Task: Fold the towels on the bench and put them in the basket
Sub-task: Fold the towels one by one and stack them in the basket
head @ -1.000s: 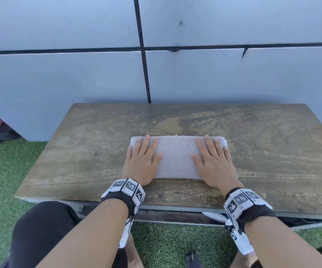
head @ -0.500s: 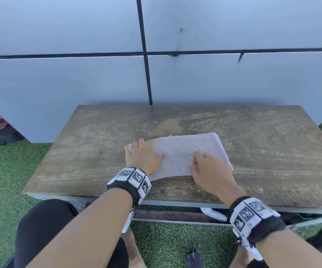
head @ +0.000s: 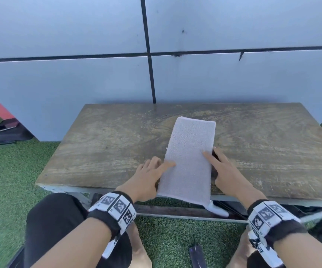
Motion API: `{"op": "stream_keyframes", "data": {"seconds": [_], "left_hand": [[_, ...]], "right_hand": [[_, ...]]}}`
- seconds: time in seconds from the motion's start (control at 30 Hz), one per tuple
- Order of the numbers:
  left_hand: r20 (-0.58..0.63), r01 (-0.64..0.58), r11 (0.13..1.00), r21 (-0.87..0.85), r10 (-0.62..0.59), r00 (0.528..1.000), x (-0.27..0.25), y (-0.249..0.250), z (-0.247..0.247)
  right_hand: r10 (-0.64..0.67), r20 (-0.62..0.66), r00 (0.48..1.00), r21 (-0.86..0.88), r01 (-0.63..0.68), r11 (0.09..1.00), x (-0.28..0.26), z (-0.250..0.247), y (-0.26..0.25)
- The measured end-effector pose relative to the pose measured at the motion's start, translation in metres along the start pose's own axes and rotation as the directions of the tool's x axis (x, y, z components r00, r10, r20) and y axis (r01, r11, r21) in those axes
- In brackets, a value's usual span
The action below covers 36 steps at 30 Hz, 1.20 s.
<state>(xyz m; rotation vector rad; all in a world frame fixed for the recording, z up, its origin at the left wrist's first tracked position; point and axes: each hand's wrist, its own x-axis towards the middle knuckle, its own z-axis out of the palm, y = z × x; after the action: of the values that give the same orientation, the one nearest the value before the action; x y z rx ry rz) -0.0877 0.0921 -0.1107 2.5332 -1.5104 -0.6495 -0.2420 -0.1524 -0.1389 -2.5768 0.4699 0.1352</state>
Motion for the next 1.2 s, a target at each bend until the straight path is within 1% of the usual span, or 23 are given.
{"op": "stream_keyframes", "data": {"seconds": [0.1,0.17,0.2,0.3,0.37,0.4,0.47,0.53,0.6,0.63,0.67,0.7,0.73,0.77,0.8,0.83,0.87,0.9,0.93,0.97,1.0,1.1,1.2], "left_hand": [[0.093,-0.012,0.996,0.083,0.005,0.996,0.002,0.007,-0.001],[0.114,-0.003,0.994,0.107,-0.01,0.993,0.005,0.009,0.0],[0.107,-0.002,0.994,0.113,-0.01,0.994,0.005,0.01,0.001],[-0.003,-0.013,0.999,0.048,0.013,1.0,0.007,0.008,0.009],[-0.072,-0.041,0.996,-0.081,0.035,0.997,0.005,0.008,0.014],[-0.097,-0.051,0.986,-0.161,0.035,0.995,0.003,0.008,0.014],[-0.164,-0.086,0.956,-0.282,0.04,0.986,0.0,0.009,0.011],[-0.245,-0.117,0.935,-0.335,0.033,0.969,-0.002,0.01,0.006],[-0.302,-0.125,0.924,-0.362,0.011,0.953,-0.004,0.015,0.0],[-0.332,-0.126,0.912,-0.39,-0.012,0.943,-0.005,0.018,-0.003],[-0.359,-0.134,0.88,-0.455,-0.043,0.932,-0.006,0.022,-0.008],[-0.379,-0.157,0.824,-0.545,-0.076,0.922,-0.008,0.027,-0.013],[-0.388,-0.184,0.753,-0.631,-0.102,0.916,-0.01,0.032,-0.017],[-0.387,-0.21,0.683,-0.7,-0.114,0.915,-0.012,0.036,-0.02],[-0.371,-0.228,0.628,-0.744,-0.105,0.923,-0.013,0.037,-0.02],[-0.34,-0.22,0.61,-0.761,-0.087,0.936,-0.014,0.037,-0.02],[-0.291,-0.186,0.635,-0.75,-0.065,0.954,-0.014,0.038,-0.018],[-0.238,-0.134,0.681,-0.72,-0.061,0.969,-0.013,0.038,-0.015],[-0.205,-0.092,0.721,-0.687,-0.07,0.976,-0.011,0.039,-0.012],[-0.192,-0.059,0.736,-0.674,-0.098,0.976,-0.009,0.04,-0.01],[-0.2,-0.036,0.726,-0.687,-0.141,0.97,-0.004,0.038,-0.008],[-0.244,-0.014,0.645,-0.764,-0.268,0.932,0.01,0.032,-0.007],[-0.203,0.072,0.642,-0.764,-0.345,0.917,0.027,0.027,-0.006]], "right_hand": [[-0.033,0.026,0.999,0.058,0.031,0.998,-0.006,0.004,0.002],[-0.048,0.05,0.998,0.101,0.042,0.994,-0.011,0.002,0.0],[-0.032,0.082,0.996,0.111,0.022,0.994,-0.013,0.001,-0.002],[0.019,0.197,0.98,0.073,-0.034,0.997,-0.025,-0.003,-0.012],[0.024,0.237,0.971,-0.026,-0.018,0.999,-0.032,-0.001,-0.015],[0.019,0.233,0.972,-0.089,0.002,0.996,-0.035,0.001,-0.015],[-0.02,0.16,0.987,-0.145,0.043,0.988,-0.038,0.007,-0.015],[-0.07,0.032,0.997,-0.117,0.074,0.99,-0.041,0.009,-0.019],[-0.119,-0.054,0.991,-0.041,0.117,0.992,-0.043,0.007,-0.023],[-0.159,-0.081,0.984,0.01,0.16,0.987,-0.043,0.008,-0.023],[-0.193,-0.099,0.976,0.081,0.201,0.976,-0.044,0.007,-0.025],[-0.216,-0.131,0.968,0.156,0.235,0.959,-0.044,0.007,-0.026],[-0.204,-0.186,0.961,0.23,0.244,0.942,-0.045,0.005,-0.029],[-0.163,-0.228,0.96,0.318,0.231,0.92,-0.045,0.0,-0.032],[-0.108,-0.243,0.964,0.412,0.203,0.888,-0.045,-0.004,-0.037],[-0.053,-0.239,0.97,0.495,0.169,0.853,-0.044,-0.007,-0.04],[-0.006,-0.231,0.973,0.541,0.133,0.831,-0.042,-0.009,-0.041],[0.03,-0.23,0.973,0.549,0.105,0.829,-0.04,-0.012,-0.043],[0.048,-0.233,0.971,0.535,0.087,0.84,-0.038,-0.014,-0.044],[0.062,-0.236,0.97,0.517,0.071,0.853,-0.034,-0.015,-0.044],[0.08,-0.236,0.968,0.504,0.052,0.862,-0.029,-0.015,-0.044],[0.151,-0.229,0.962,0.498,-0.018,0.867,-0.011,-0.016,-0.042],[0.186,-0.201,0.962,0.458,-0.075,0.886,0.007,-0.015,-0.041]]}}
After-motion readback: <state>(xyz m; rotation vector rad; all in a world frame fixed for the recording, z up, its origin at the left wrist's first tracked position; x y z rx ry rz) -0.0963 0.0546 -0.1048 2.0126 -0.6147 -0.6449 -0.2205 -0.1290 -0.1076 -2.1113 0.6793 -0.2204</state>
